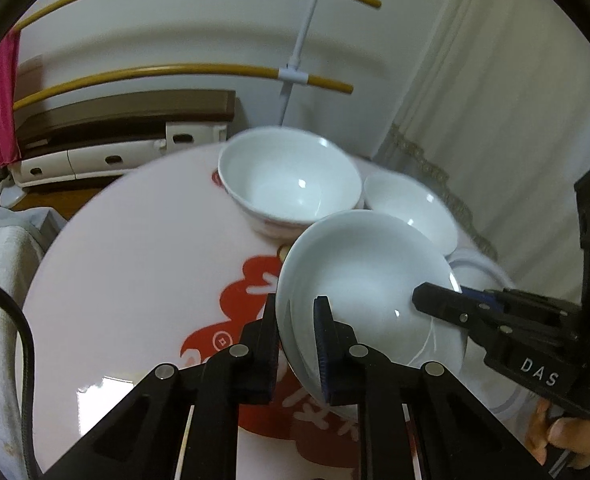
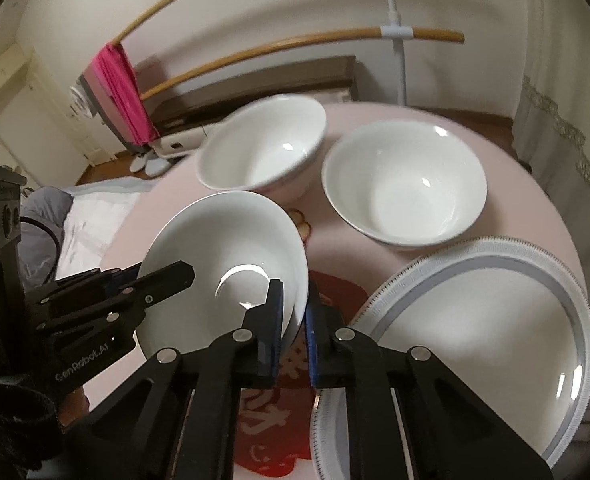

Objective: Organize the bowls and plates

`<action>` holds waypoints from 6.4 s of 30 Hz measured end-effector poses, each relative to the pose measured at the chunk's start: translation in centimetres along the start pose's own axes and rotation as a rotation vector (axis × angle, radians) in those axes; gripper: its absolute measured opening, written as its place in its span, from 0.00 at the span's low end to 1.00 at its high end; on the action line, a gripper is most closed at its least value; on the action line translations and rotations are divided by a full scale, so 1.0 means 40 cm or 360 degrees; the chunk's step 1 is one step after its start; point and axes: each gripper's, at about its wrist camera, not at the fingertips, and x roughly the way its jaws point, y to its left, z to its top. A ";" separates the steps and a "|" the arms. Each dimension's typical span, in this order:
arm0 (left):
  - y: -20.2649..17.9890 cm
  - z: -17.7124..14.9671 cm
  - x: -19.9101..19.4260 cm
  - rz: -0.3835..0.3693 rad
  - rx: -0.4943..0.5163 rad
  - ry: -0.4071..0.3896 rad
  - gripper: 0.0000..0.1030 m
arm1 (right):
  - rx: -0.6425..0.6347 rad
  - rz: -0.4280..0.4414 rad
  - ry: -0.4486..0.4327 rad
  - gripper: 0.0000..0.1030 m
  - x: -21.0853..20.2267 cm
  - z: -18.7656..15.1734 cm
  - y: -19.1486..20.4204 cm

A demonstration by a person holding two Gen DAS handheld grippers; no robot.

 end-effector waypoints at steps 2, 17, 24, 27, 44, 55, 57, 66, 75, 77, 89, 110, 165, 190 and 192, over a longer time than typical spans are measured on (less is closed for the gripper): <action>-0.001 0.005 -0.030 -0.0012 -0.0007 -0.0050 0.12 | -0.0027 0.0003 -0.0041 0.09 -0.026 0.007 0.013; -0.001 0.095 -0.059 0.0032 -0.0010 -0.0181 0.12 | -0.0120 -0.0026 -0.0187 0.09 -0.038 0.152 0.044; 0.004 0.130 0.025 0.0076 -0.0013 -0.0145 0.12 | -0.0094 -0.0067 -0.0170 0.09 0.033 0.212 0.028; 0.006 0.147 0.057 0.0089 -0.0016 -0.0135 0.12 | -0.0072 -0.0083 -0.0150 0.09 0.067 0.224 0.016; 0.015 0.255 0.251 0.0128 -0.0059 -0.0013 0.12 | -0.0075 -0.0205 -0.0065 0.09 0.188 0.250 -0.006; 0.032 0.283 0.292 0.0113 -0.0051 -0.0004 0.12 | -0.0122 -0.0345 -0.0079 0.09 0.191 0.255 0.011; 0.032 0.282 0.298 0.0108 -0.0052 -0.0004 0.12 | -0.0132 -0.0368 -0.0075 0.09 0.191 0.254 0.014; 0.026 0.253 0.289 0.0120 -0.0032 -0.0011 0.13 | -0.0118 -0.0401 -0.0052 0.12 0.207 0.252 0.003; 0.032 0.243 0.278 0.0103 -0.0042 -0.0010 0.16 | -0.0069 -0.0309 -0.0036 0.13 0.211 0.248 -0.024; 0.033 0.244 0.276 0.0107 -0.0041 -0.0005 0.17 | -0.0026 -0.0265 -0.0032 0.14 0.206 0.244 -0.033; 0.053 0.177 0.182 0.0018 -0.0023 -0.0116 0.55 | 0.0199 0.0037 -0.0168 0.35 0.065 0.139 -0.055; 0.015 -0.205 -0.604 0.0197 0.0120 -0.0693 0.64 | 0.0097 0.0316 -0.0556 0.47 -0.655 -0.213 0.008; -0.263 0.060 0.320 0.0206 -0.0057 0.0277 0.77 | -0.0205 -0.0078 0.0470 0.47 0.087 0.250 -0.366; -0.199 0.060 0.510 0.0023 -0.0336 0.0429 0.22 | -0.0219 0.0017 0.0492 0.11 0.144 0.227 -0.335; -0.197 0.066 0.520 0.0039 -0.0325 0.0430 0.22 | -0.0219 0.0016 0.0487 0.11 0.142 0.225 -0.334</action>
